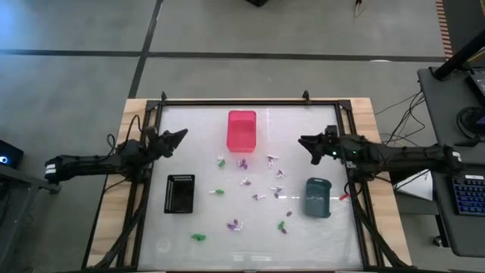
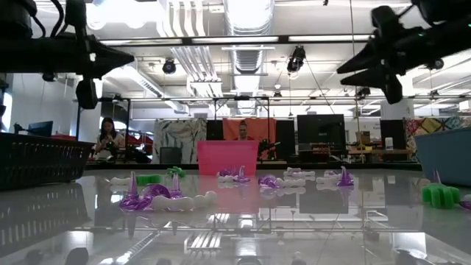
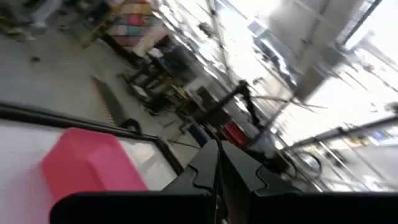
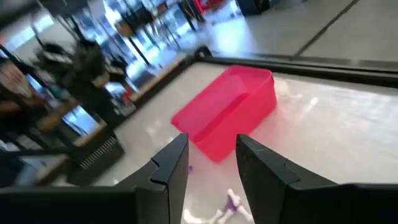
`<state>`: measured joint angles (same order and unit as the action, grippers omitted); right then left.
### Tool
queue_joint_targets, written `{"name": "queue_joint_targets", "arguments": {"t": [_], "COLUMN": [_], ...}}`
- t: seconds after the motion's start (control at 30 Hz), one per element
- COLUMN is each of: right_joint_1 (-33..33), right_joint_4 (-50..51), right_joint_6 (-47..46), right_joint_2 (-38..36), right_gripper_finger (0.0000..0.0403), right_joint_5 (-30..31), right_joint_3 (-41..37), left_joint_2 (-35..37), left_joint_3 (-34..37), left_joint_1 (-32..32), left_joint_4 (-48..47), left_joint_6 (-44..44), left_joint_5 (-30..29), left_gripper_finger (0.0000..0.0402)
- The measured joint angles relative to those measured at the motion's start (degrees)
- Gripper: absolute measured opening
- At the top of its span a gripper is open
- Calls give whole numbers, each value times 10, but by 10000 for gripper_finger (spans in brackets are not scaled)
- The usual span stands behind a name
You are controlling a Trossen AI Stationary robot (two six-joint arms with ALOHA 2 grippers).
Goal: Sort Halloween decoration
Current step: Put the witch hat toy into the blue bin
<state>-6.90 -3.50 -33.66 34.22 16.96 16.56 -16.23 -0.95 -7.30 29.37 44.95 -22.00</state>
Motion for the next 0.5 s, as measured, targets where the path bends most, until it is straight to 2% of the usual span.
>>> {"name": "queue_joint_targets", "arguments": {"t": [0.1, 0.2, 0.5], "right_joint_1": [0, 0, 0], "right_joint_4": [26, 79, 218], "right_joint_6": [15, 20, 68], "right_joint_2": [67, 131, 284], "right_gripper_finger": [127, 127, 127], "right_joint_5": [-4, -8, -39], "right_joint_3": [50, 105, 252], "left_joint_2": [-31, -62, -114], "left_joint_3": [0, 0, -1], "left_joint_1": [3, 10, 33], "left_joint_4": [53, 97, 101], "left_joint_6": [-35, -58, -99], "left_joint_5": [76, 121, 136], "left_gripper_finger": [0, 0, 0]}}
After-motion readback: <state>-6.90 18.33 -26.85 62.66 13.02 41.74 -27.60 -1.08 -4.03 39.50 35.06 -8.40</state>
